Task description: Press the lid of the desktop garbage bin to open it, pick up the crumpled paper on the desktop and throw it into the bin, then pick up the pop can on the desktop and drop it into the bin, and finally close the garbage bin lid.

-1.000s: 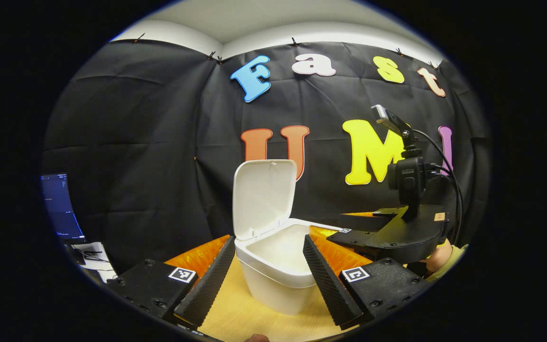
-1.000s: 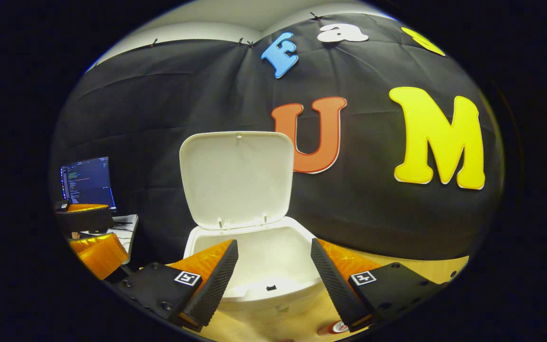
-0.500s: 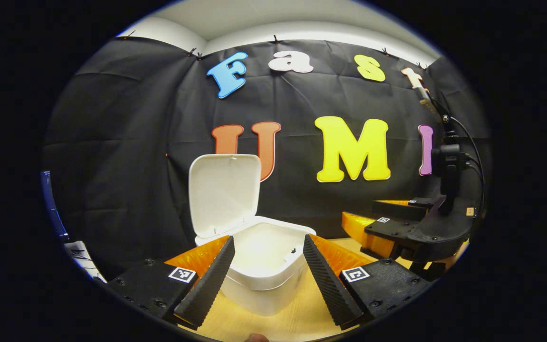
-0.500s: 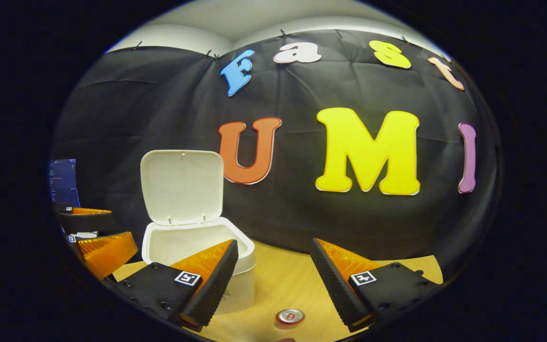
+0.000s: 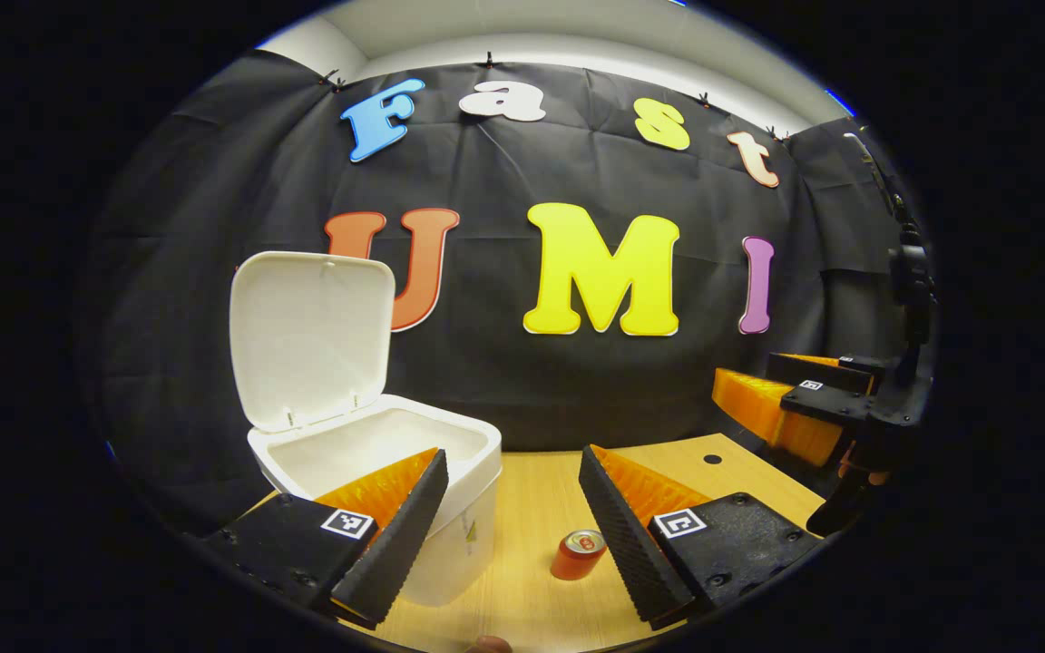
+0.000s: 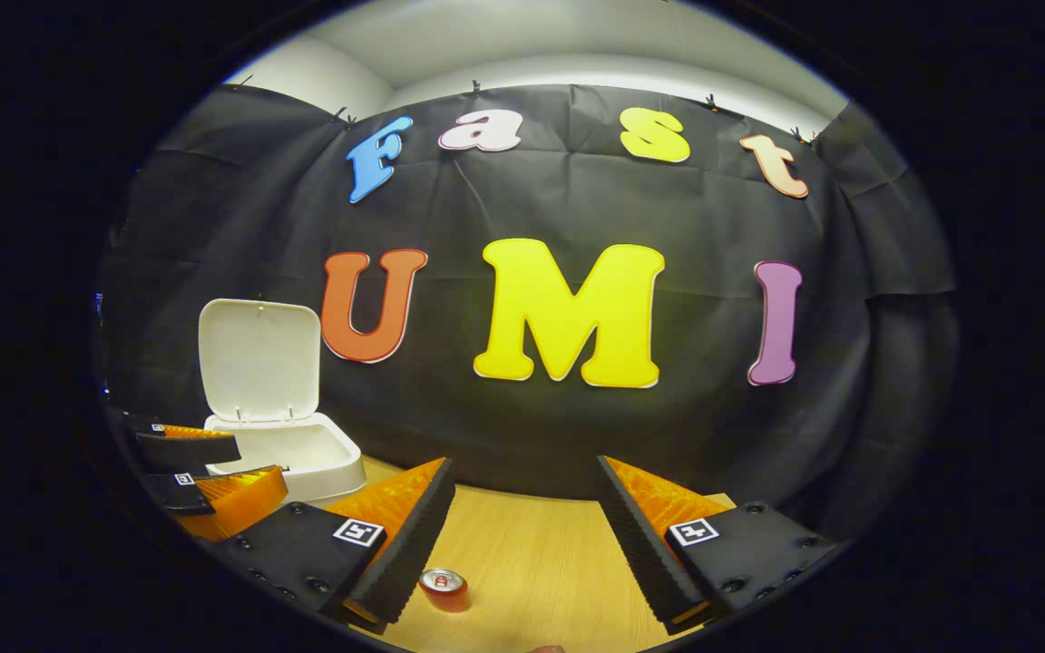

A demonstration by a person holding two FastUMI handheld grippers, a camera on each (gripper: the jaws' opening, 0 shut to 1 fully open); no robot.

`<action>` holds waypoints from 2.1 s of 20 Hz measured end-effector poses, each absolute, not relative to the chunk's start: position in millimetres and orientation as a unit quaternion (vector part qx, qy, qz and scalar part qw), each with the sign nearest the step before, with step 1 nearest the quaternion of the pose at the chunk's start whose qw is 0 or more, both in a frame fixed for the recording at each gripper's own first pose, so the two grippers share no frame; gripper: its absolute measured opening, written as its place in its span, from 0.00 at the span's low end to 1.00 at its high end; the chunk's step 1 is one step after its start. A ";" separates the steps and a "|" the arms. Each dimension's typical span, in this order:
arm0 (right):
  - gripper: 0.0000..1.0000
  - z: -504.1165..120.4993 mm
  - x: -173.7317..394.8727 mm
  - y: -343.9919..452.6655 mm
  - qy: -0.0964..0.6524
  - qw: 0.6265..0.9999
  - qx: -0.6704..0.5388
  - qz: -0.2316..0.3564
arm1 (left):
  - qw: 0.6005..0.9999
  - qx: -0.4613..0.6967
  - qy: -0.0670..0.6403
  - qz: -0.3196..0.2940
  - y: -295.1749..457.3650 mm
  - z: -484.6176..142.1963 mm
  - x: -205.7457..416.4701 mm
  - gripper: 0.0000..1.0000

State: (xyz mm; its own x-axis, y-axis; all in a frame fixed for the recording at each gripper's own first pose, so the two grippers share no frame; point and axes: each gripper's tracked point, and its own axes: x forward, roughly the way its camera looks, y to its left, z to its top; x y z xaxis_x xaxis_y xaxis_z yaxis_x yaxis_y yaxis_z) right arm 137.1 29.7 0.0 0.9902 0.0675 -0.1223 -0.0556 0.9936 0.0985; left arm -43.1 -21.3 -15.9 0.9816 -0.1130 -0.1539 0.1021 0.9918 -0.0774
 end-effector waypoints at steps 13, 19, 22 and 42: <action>0.96 -2.8 98.4 -20.7 0.067 0.996 0.020 -0.052 | 0.975 -0.036 0.165 -0.145 -102.4 -139.0 5.5 0.97; 0.96 -8.1 87.3 -32.3 0.081 0.993 0.021 -0.080 | 0.965 -0.034 0.209 -0.157 -119.2 -191.2 27.8 0.97; 0.95 -12.3 83.3 -37.0 0.093 0.992 0.017 -0.088 | 0.961 -0.035 0.228 -0.154 -122.2 -214.4 36.3 0.97; 0.95 -16.3 78.6 -39.2 0.099 0.990 0.003 -0.103 | 0.958 -0.004 0.235 -0.167 -123.1 -214.4 26.3 0.83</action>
